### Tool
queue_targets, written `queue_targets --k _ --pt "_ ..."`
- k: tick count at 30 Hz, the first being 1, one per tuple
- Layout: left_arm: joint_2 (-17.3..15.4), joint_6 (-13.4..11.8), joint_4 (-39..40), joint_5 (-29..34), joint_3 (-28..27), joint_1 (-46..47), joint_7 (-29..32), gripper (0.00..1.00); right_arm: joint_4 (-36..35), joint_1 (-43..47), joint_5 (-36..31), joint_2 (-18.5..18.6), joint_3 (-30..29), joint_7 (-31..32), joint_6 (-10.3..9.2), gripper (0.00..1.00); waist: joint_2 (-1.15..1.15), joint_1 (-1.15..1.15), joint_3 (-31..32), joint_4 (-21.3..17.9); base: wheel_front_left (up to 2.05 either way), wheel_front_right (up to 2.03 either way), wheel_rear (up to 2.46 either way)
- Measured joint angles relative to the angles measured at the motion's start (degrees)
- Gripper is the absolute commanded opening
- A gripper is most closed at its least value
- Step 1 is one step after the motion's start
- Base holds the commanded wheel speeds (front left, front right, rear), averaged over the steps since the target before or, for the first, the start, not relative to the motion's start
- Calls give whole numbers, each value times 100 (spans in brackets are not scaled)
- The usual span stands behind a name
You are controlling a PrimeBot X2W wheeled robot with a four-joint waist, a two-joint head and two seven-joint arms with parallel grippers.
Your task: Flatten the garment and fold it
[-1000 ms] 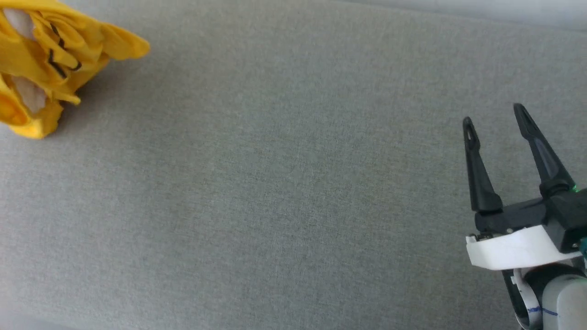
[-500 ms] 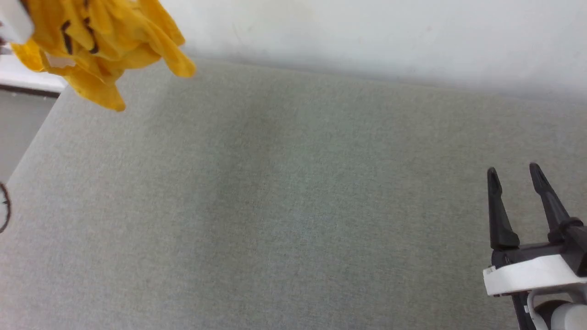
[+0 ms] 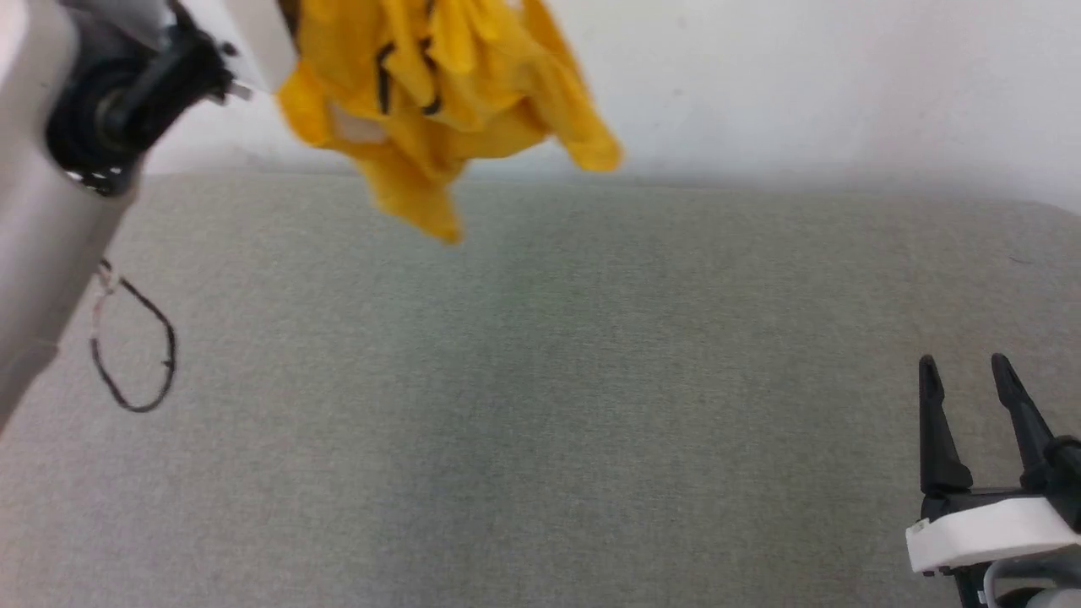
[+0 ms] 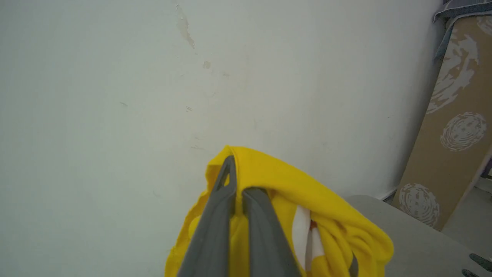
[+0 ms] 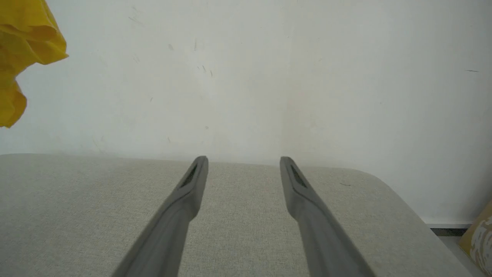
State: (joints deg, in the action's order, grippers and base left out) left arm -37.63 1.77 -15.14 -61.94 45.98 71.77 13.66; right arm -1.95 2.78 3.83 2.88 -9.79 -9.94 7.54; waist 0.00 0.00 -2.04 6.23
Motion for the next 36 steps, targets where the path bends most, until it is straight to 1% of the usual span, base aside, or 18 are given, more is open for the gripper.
queue_targets --k 4,9,13,14,16,19,21,23,25,27,29,30,31,32,34,36 --pt "237 -148 442 -80 44 -129 -14 0 114 -2 37 -1 -19 -46 0 100 0 0 3 -216 0 0 0" --pt "599 -447 953 -76 219 -493 -276 0 203 -3 92 0 -101 -126 0 100 0 0 -50 -459 0 0 0" --pt "943 -721 1243 249 566 -967 -634 0 272 -12 124 0 -137 -181 0 100 0 1 -174 -575 0 0 0" --pt "1003 -797 1262 403 706 -1113 -734 0 291 -19 132 1 -142 -194 0 100 0 1 -207 -596 0 0 0" --pt "1195 -962 1247 483 888 -1501 -929 0 310 -24 138 1 -137 -223 0 100 0 1 -269 -638 0 0 0" --pt "1393 -1143 1034 743 1229 -1967 -1176 0 342 -44 138 1 -120 -240 0 100 0 1 -360 -686 0 0 0" --pt "1459 -1266 750 984 1493 -2177 -1279 0 348 -63 138 1 -118 -263 0 100 0 1 -424 -708 0 0 0" --pt "1553 -1377 423 1042 1660 -2418 -1352 0 361 -111 140 1 -119 -272 0 100 0 1 -487 -724 0 0 0" --pt "1630 -1403 70 1160 1884 -2609 -1343 0 376 -155 143 1 -103 -275 0 100 0 1 -542 -735 0 0 0" --pt "1736 -1448 -267 1151 2026 -2801 -1281 0 394 -169 156 0 -93 -277 0 100 0 1 -587 -741 0 0 0" --pt "1828 -1440 -542 1102 2137 -2934 -1169 0 421 -176 158 1 -86 -278 0 100 0 1 -619 -738 0 0 0" --pt "1879 -1407 -647 1068 2168 -2974 -1132 30 438 -186 168 2 -77 -278 0 100 0 1 -626 -728 0 0 0" --pt "1923 -1336 -709 1050 2193 -2991 -1125 100 453 -195 170 1 -76 -278 0 100 0 1 -629 -714 0 0 0" --pt "1981 -1291 -754 992 2161 -3002 -1151 100 467 -198 170 1 -78 -279 0 100 0 1 -628 -695 0 0 0" --pt "2064 -1287 -759 921 2064 -3003 -1315 100 500 -201 170 1 -79 -280 0 100 0 1 -606 -656 0 0 0" --pt "2072 -1241 -668 831 1914 -3009 -1496 100 523 -211 170 1 -60 -278 0 100 0 1 -559 -631 0 0 0"
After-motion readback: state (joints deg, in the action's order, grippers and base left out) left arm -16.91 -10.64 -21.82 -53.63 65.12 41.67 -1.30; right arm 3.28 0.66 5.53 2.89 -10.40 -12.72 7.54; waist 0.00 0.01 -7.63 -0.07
